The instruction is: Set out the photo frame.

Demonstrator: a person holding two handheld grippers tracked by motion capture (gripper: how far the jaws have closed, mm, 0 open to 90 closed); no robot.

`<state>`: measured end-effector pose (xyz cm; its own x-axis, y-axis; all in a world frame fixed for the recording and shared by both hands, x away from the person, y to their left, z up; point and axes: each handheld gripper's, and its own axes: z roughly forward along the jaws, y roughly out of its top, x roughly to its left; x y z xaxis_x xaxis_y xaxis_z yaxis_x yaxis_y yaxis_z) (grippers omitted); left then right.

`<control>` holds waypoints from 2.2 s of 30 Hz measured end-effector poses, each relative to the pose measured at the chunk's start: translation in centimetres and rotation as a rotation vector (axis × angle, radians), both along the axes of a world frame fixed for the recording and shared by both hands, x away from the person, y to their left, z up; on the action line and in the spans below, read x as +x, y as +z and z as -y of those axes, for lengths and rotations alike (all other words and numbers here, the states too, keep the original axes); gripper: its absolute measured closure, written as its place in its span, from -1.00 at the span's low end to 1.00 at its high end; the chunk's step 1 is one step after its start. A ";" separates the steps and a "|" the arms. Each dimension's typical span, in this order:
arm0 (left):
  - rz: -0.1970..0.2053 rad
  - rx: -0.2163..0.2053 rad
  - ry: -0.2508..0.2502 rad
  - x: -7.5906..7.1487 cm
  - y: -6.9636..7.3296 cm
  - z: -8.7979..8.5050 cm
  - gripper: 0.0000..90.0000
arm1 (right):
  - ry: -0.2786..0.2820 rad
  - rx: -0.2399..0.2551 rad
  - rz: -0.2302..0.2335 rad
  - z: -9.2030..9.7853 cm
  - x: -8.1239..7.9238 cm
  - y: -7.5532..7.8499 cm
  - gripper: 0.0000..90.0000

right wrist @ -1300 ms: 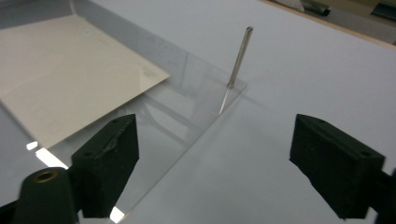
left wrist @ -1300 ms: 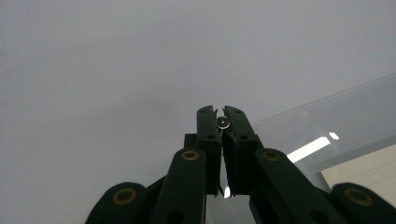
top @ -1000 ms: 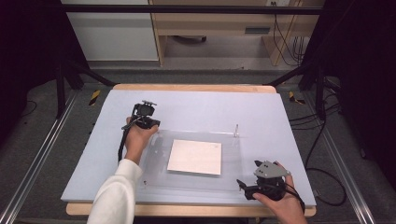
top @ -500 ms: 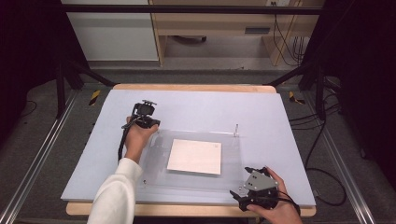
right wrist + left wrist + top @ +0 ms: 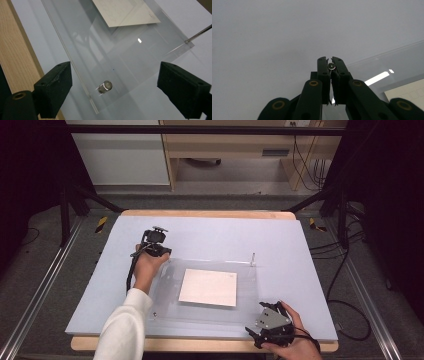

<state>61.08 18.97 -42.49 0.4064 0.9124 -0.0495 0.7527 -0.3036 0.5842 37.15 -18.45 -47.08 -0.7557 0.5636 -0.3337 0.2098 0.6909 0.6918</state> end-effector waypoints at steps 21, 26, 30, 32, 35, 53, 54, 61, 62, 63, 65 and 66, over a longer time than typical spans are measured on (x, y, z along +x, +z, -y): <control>0.013 -0.016 -0.036 0.1 -0.2 -0.4 0.88 | -0.038 -0.019 0.116 -0.1 -0.2 0.5 -0.40; 0.008 -0.018 -0.038 0.2 -0.2 -0.4 0.88 | -0.039 -0.022 0.120 -0.2 -0.1 0.5 -0.38; 0.009 -0.012 -0.036 0.3 -0.2 -0.3 0.88 | -0.033 -0.026 0.125 -0.6 0.0 0.5 -0.37; 0.009 -0.010 -0.036 0.3 -0.2 -0.3 0.88 | -0.029 -0.028 0.127 -0.7 0.0 0.5 -0.37; 0.003 -0.010 -0.040 0.3 -0.2 -0.3 0.88 | -0.034 -0.041 0.127 -1.0 0.1 0.5 -0.36; 0.045 0.020 -0.066 0.2 -0.1 -0.3 0.83 | -0.035 -0.053 0.153 -1.2 0.1 1.1 0.10; 0.082 0.019 -0.069 0.0 -0.1 -0.2 0.77 | -0.037 -0.054 0.152 -1.3 0.1 1.1 0.10; 0.221 0.025 -0.090 -1.6 1.4 -0.1 0.29 | -0.040 -0.057 0.158 -1.3 0.1 1.3 0.11; 0.253 0.025 -0.104 -2.5 1.8 -0.1 0.16 | -0.040 -0.057 0.158 -1.3 0.1 1.4 0.12; 0.253 0.025 -0.104 -2.5 1.8 -0.1 0.10 | -0.040 -0.057 0.158 -1.3 0.1 1.4 0.12; 0.276 0.037 -0.121 -3.5 2.2 -0.2 -0.03 | -0.047 -0.048 0.158 -1.3 0.1 1.6 0.12; 0.282 0.041 -0.130 -4.0 2.3 -0.3 -0.03 | -0.047 -0.048 0.158 -1.3 0.1 1.6 0.12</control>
<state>57.06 19.27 -40.21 0.5126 0.8505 0.1178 0.5157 -0.4146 0.7498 37.25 -17.15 -45.50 -0.6650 0.5776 -0.4735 0.1336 0.7158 0.6854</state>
